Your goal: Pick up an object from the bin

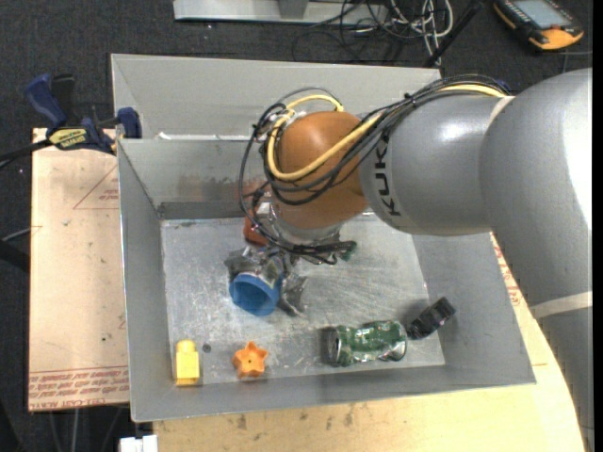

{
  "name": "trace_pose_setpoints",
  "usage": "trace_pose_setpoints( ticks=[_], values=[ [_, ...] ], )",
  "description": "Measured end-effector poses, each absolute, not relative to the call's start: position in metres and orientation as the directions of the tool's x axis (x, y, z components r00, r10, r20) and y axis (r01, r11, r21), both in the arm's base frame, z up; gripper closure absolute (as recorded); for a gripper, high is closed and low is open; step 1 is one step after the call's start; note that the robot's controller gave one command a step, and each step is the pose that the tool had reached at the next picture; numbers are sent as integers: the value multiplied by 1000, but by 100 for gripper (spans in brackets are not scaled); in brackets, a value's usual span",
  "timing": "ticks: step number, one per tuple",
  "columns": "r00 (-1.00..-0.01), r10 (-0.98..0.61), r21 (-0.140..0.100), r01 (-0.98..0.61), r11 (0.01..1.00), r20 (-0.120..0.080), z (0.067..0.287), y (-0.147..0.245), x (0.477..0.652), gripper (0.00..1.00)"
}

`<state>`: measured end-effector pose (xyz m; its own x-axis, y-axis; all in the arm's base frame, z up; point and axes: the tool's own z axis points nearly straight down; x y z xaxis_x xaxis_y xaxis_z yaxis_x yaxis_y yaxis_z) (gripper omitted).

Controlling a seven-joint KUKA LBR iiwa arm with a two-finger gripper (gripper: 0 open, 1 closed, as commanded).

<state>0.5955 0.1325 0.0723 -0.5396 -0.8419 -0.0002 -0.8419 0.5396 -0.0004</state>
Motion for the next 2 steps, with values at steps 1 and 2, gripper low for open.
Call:
trace_pose_setpoints(
  ticks=[1,2],
  values=[
    [-540,-842,0,-842,540,0,72,132,596,100],
    [-551,-834,-2,-834,551,-5,221,120,588,100]
  ],
)
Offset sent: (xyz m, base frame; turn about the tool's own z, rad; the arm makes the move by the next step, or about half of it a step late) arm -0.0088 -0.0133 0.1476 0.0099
